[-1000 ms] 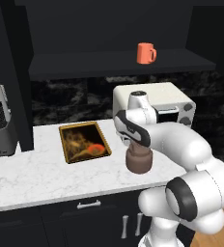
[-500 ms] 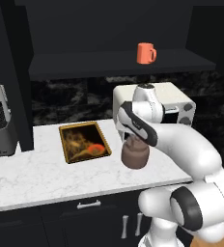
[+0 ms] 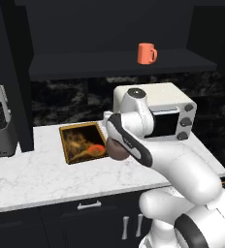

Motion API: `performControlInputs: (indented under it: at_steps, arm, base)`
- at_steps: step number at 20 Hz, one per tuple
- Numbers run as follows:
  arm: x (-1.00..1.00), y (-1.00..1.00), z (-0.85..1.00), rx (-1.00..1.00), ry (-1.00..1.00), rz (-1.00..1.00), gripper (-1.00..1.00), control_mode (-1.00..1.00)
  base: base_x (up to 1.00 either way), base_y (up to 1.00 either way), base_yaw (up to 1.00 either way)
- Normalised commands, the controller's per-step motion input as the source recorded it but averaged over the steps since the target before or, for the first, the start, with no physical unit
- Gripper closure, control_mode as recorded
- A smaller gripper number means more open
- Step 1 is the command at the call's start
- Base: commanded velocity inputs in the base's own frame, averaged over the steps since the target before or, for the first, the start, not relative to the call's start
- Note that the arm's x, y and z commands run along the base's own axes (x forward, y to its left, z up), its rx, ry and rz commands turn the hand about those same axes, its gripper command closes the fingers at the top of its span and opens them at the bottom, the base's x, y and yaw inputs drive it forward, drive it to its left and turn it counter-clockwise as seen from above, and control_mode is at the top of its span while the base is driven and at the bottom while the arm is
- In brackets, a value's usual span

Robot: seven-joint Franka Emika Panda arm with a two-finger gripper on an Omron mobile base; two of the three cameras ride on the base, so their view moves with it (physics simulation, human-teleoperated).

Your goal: Pick the kettle from the counter and place it on the tray. Then pick the mug from the cabinet and place it on the tray. Then close the cabinet doors.

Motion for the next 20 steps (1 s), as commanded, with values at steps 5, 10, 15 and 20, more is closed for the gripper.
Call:
performControlInputs:
  at_steps: [5, 10, 15, 20]
  arm:
    - [0.0, 0.5, 0.02, 0.03, -0.2, 0.0, 1.0, -1.0]
    - [0.11, 0.35, 0.01, 0.05, -0.05, 0.0, 1.0, -1.0]
    - [0.36, 0.35, 0.0, 0.01, -0.05, 0.0, 1.0, -1.0]
    - [0.44, 0.35, 0.0, 0.0, -0.07, 0.0, 1.0, -1.0]
  base:
    - [0.0, 0.0, 0.0]
    - [0.0, 0.0, 0.0]
    - [0.0, 0.0, 0.0]
    - [0.0, 0.0, 0.0]
